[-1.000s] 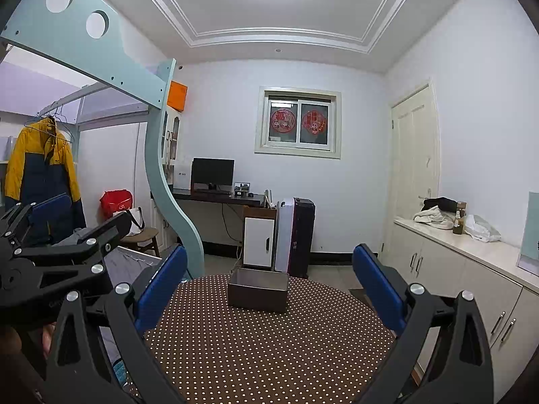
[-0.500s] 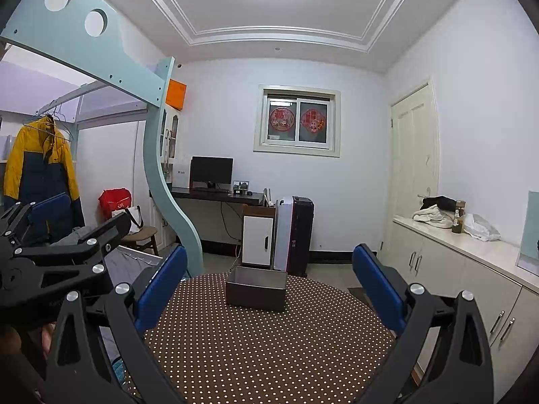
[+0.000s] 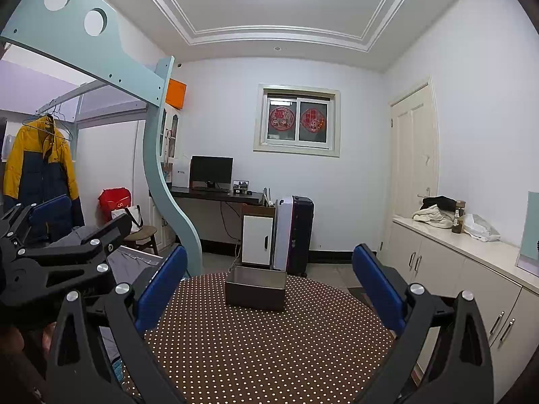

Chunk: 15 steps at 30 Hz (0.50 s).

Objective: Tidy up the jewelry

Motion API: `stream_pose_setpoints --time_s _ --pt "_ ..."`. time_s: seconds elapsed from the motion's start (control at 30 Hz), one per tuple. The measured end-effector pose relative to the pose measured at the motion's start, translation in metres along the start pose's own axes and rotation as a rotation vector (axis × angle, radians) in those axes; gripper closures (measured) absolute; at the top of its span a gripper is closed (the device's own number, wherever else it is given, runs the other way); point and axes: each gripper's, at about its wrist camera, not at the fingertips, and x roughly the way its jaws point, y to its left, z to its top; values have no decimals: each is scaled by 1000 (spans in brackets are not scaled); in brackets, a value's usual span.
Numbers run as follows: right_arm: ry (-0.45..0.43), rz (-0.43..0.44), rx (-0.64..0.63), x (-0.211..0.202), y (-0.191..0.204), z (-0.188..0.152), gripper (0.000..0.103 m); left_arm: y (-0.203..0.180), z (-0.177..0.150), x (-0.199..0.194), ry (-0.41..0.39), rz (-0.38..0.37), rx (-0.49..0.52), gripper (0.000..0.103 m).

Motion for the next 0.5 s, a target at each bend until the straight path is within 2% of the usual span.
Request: stream_pose_setpoints --time_s 0.5 --pt "7 0 1 2 -2 1 8 -1 0 2 5 -12 1 7"
